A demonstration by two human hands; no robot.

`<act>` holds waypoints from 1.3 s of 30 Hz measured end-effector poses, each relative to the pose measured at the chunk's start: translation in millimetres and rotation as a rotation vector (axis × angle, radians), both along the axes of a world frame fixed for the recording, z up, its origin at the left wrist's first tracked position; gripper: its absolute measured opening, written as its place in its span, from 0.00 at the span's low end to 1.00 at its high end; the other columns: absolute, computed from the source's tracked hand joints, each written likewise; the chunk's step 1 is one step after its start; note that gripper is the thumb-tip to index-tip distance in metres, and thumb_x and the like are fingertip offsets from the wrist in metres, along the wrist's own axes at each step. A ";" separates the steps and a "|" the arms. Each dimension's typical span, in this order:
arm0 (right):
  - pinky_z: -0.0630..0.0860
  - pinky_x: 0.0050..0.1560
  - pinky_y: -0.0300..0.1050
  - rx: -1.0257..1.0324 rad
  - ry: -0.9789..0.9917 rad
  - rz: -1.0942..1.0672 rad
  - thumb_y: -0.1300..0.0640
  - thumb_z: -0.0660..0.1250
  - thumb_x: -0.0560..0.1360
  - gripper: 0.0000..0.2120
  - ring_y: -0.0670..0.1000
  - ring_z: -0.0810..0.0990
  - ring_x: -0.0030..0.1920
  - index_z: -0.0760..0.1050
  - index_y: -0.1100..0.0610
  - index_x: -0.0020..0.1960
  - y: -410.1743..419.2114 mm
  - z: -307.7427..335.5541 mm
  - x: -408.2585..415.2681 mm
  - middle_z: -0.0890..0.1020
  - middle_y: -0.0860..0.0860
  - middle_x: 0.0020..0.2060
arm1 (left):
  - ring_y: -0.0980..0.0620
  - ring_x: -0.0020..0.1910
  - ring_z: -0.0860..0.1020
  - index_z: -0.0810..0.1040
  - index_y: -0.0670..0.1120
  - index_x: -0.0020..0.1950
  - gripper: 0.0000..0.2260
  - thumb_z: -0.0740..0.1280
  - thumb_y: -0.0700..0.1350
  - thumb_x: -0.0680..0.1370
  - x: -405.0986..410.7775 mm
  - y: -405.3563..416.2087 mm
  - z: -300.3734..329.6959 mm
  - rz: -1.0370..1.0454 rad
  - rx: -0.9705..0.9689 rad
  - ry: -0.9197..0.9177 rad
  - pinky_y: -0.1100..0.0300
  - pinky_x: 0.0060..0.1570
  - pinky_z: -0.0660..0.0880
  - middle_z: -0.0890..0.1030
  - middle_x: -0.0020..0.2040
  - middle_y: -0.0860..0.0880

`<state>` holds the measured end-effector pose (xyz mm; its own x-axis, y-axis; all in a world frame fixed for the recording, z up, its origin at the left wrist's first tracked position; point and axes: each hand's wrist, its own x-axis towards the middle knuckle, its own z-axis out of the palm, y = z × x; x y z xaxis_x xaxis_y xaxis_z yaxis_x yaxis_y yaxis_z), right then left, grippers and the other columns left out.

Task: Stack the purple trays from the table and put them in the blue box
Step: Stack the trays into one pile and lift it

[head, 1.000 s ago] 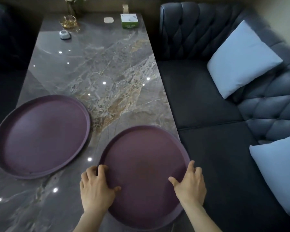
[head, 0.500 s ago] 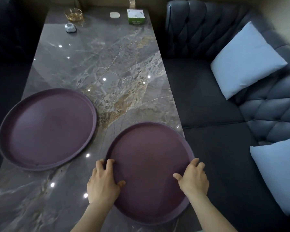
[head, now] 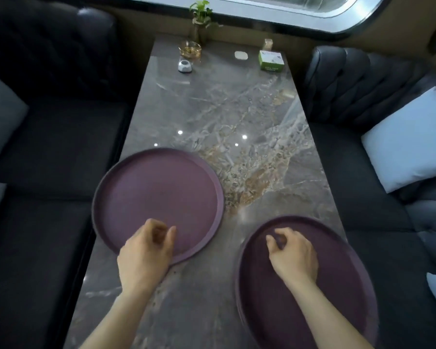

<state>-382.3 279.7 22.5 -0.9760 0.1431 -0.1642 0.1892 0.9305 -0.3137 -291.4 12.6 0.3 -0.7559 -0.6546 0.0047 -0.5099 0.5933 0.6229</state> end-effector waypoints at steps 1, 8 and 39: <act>0.76 0.48 0.48 -0.051 0.009 0.014 0.44 0.69 0.74 0.13 0.55 0.82 0.53 0.81 0.47 0.55 -23.2 -0.7 -8.3 0.84 0.47 0.49 | 0.52 0.42 0.81 0.76 0.57 0.46 0.10 0.67 0.61 0.73 -4.0 -20.6 1.1 0.047 0.003 0.046 0.56 0.38 0.73 0.81 0.41 0.59; 0.68 0.71 0.54 -0.420 -0.192 -0.039 0.40 0.73 0.70 0.39 0.55 0.71 0.72 0.66 0.51 0.76 -135.5 -26.1 -49.0 0.72 0.53 0.73 | 0.40 0.75 0.61 0.65 0.48 0.76 0.34 0.71 0.58 0.74 -25.3 -125.5 -7.8 0.233 0.316 -0.042 0.45 0.73 0.60 0.64 0.76 0.40; 0.76 0.57 0.53 -0.289 0.051 -0.522 0.60 0.70 0.75 0.12 0.59 0.81 0.56 0.81 0.54 0.58 71.0 27.9 15.7 0.85 0.54 0.52 | 0.59 0.69 0.69 0.67 0.57 0.75 0.31 0.69 0.63 0.73 -35.2 54.7 31.4 -0.029 0.813 0.308 0.52 0.71 0.67 0.70 0.71 0.56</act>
